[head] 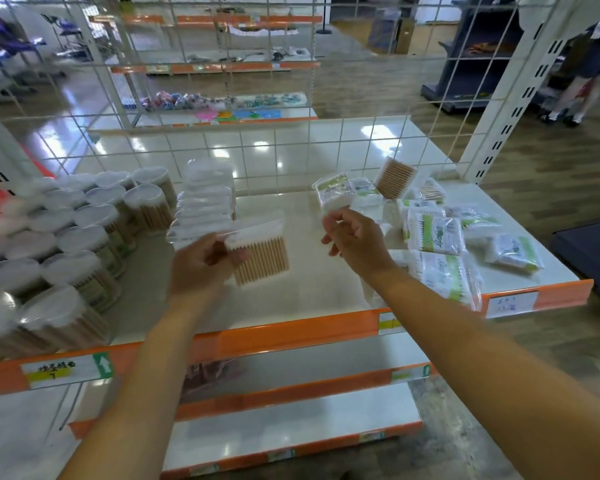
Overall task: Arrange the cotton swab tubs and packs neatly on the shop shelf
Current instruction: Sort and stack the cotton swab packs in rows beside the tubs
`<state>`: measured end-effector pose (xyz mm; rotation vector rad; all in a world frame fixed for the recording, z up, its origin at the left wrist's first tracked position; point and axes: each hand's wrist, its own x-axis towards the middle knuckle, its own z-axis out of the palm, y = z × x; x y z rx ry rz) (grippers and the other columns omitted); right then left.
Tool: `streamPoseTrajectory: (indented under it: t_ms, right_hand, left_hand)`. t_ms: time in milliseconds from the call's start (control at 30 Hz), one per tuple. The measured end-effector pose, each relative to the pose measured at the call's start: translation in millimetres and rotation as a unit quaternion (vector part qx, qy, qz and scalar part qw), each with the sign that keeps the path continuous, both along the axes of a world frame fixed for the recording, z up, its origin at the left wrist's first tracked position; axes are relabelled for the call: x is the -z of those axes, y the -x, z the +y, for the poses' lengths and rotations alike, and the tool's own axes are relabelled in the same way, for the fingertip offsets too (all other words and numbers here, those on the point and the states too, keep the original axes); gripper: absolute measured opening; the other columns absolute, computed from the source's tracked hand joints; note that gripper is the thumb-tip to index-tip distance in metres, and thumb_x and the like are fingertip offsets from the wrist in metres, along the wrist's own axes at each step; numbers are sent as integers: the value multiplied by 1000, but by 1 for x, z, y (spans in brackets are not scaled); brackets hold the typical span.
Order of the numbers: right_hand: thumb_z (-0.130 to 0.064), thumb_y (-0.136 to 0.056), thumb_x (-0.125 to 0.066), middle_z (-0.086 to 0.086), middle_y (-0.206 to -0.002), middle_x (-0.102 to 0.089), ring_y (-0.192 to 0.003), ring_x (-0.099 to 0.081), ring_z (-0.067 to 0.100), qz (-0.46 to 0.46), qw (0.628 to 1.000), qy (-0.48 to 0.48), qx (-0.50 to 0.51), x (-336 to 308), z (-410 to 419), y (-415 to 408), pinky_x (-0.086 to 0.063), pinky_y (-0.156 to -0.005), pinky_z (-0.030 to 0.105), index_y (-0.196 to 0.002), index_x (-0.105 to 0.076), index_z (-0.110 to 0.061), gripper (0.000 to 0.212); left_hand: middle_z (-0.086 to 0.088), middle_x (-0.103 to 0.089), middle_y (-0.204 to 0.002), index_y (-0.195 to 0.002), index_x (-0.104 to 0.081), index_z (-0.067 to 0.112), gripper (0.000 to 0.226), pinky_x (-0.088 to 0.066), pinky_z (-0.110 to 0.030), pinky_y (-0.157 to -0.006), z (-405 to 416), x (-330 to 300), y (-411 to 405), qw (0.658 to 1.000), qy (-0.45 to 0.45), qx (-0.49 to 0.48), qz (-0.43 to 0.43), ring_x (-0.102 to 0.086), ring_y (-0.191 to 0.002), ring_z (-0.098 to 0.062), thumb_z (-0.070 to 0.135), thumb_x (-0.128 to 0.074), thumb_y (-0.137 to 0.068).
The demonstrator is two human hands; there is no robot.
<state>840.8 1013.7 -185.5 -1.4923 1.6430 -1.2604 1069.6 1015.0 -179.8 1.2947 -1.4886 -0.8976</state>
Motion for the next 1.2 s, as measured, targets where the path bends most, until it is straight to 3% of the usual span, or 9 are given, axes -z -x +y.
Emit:
streamPoseTrajectory:
  t_ms: [67,133,233,333,467,667,800,1000,1200]
  right_hand:
    - [-22,-93,-53,4,-78,-66,-51,-58,0,13,1000,-17,-13,5,0,-7,-41,-48,8,-99,-62,-9,16]
    - [-23,-92,-54,4,-80,-68,-56,-60,5,32,999,-29,-23,10,-1,-15,-44,-51,11,-98,-63,-12,15]
    - [-20,-92,-54,7,-81,-68,-57,-60,7,23,998,-42,-34,14,-1,-26,-43,-50,9,-99,-63,-11,15]
    - [-16,-91,-56,8,-79,-67,-51,-57,3,5,997,-60,-52,22,1,-36,-44,-50,10,-96,-63,-12,10]
    - [-14,-89,-58,5,-78,-67,-60,-59,8,-5,997,-61,-36,33,4,-43,-51,-61,19,-92,-63,-19,8]
    - [-16,-88,-58,4,-79,-68,-77,-65,20,38,998,-45,-17,41,6,-42,-55,-75,37,-91,-64,-23,9]
    - [-15,-87,-59,6,-76,-67,-79,-66,24,50,998,-46,-16,40,7,-44,-55,-76,41,-89,-65,-23,10]
    - [-12,-88,-58,8,-79,-69,-76,-64,24,95,995,-38,-20,39,9,-45,-52,-73,36,-97,-69,-13,14]
    - [-9,-88,-56,-4,-84,-62,-74,-54,11,156,987,-26,-33,37,10,-46,-41,-70,19,-102,-68,-10,19]
  left_hand:
    - [11,-66,-81,-100,-64,26,29,-51,-22,-73,-1,4,-21,999,-7,-41,-16,-63,-72,3,11,-72,-77]
    - [19,-64,-71,-97,-67,21,23,-48,-11,-64,-3,9,-38,997,-6,-71,-21,-58,-59,14,10,-72,-77]
    - [12,-62,-71,-94,-68,13,17,-41,-2,-57,-4,12,-51,995,-10,-98,-31,-54,-60,8,9,-71,-78]
    - [8,-64,-83,-105,-63,20,31,-46,-8,-71,-3,14,-56,995,-22,-89,-28,-56,-70,8,6,-70,-79]
    - [25,-63,-74,-100,-62,31,30,-46,-15,-73,-1,22,-59,996,-5,-75,-54,-60,-74,5,12,-71,-79]
    - [-9,-60,-116,-119,-59,20,45,-48,-27,-86,-3,35,-70,992,13,-102,-69,-59,-100,-22,14,-74,-77]
    - [-7,-57,-121,-126,-54,17,52,-44,-33,-90,-1,34,-70,991,-5,-102,-85,-55,-108,-22,18,-73,-78]
    - [16,-58,-89,-107,-56,25,45,-45,-19,-72,1,32,-68,995,-24,-42,-92,-55,-81,1,33,-75,-67]
    - [0,-61,-93,-99,-60,19,22,-40,-14,-62,0,36,-67,991,-23,-49,-120,-58,-81,-13,22,-70,-80]
